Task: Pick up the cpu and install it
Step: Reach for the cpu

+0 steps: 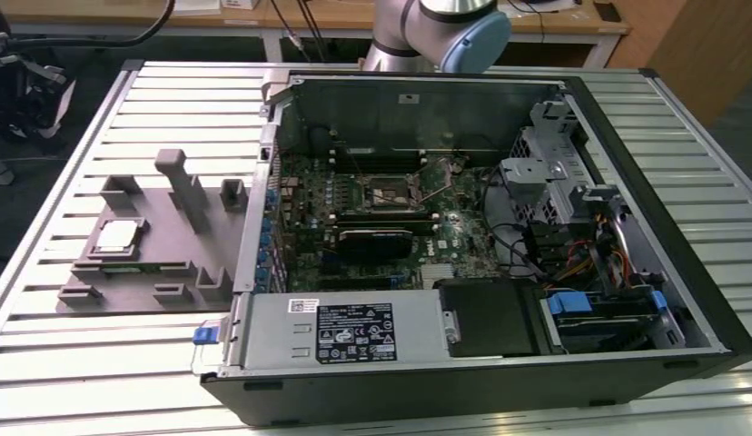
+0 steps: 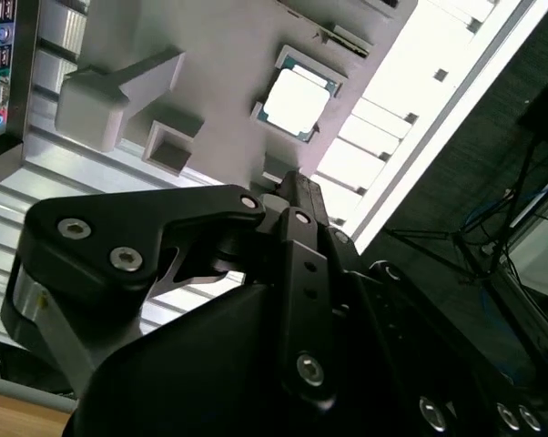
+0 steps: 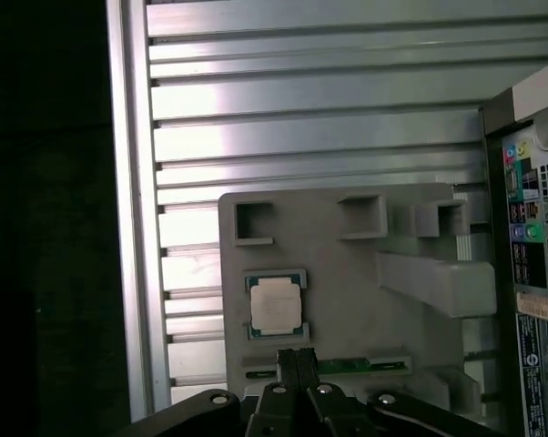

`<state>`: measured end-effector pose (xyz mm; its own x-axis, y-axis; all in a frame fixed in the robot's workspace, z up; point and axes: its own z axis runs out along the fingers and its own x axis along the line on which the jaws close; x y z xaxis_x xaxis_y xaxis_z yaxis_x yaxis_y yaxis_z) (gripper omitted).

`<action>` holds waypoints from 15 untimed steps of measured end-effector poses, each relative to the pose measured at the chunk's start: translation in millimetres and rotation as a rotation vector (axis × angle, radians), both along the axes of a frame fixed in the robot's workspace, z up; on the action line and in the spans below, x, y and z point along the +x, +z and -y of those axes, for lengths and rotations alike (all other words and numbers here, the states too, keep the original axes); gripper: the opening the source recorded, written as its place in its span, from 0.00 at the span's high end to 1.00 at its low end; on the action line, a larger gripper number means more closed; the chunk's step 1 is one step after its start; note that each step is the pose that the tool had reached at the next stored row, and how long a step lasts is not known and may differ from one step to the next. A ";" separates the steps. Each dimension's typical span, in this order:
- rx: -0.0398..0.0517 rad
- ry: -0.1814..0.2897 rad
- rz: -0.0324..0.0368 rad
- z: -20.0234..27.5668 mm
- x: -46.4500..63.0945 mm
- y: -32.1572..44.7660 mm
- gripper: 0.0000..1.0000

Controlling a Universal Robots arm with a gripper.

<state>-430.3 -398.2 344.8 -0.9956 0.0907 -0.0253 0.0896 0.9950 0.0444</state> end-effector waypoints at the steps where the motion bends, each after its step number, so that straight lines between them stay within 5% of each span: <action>1: 0.0000 0.000 -0.0001 -0.2 2.4 -1.2 0.89; 15: -0.0001 0.000 -0.0008 -1.3 17.0 -18.2 0.89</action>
<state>-413.3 -396.9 326.6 -0.9956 0.0908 -0.0245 0.0896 0.9950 0.0443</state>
